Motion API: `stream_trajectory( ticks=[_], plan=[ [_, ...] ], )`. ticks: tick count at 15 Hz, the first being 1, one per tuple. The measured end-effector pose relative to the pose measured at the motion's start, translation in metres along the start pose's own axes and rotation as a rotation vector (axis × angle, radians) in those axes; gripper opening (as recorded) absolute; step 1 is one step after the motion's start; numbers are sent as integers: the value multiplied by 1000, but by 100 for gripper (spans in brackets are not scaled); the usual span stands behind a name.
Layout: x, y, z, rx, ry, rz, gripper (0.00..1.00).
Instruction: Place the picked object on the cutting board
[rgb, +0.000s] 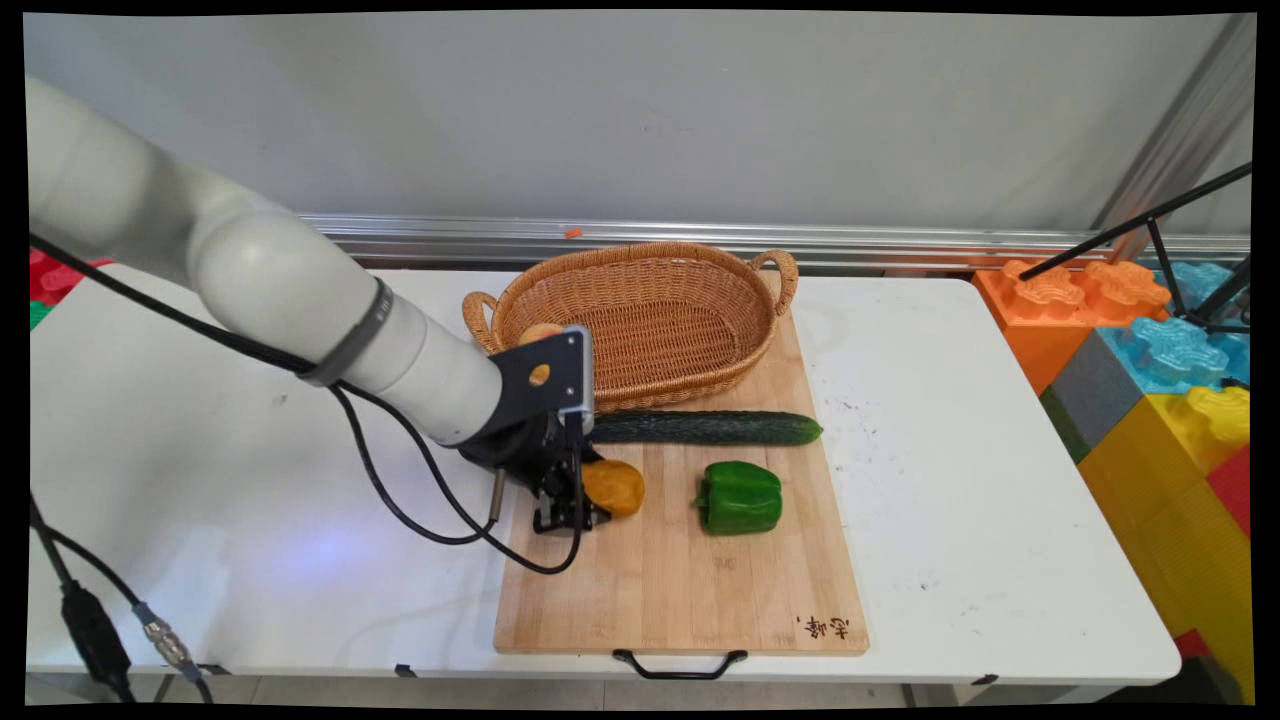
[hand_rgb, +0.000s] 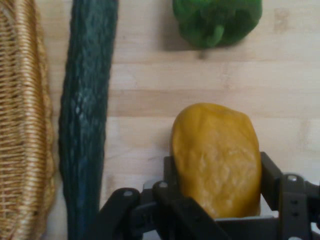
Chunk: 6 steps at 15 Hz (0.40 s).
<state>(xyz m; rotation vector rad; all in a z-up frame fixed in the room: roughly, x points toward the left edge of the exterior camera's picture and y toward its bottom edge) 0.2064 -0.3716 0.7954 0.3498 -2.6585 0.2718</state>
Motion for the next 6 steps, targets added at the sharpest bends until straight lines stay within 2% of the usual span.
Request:
stream_trajectory(
  ticks=[2, 3, 6],
  plan=[
    [-4, -1, 9, -14, -1, 0, 0],
    [-5, -1, 12, -22, 0, 2, 100],
    [-3, -1, 14, -37, 10, 10, 100]
  ],
)
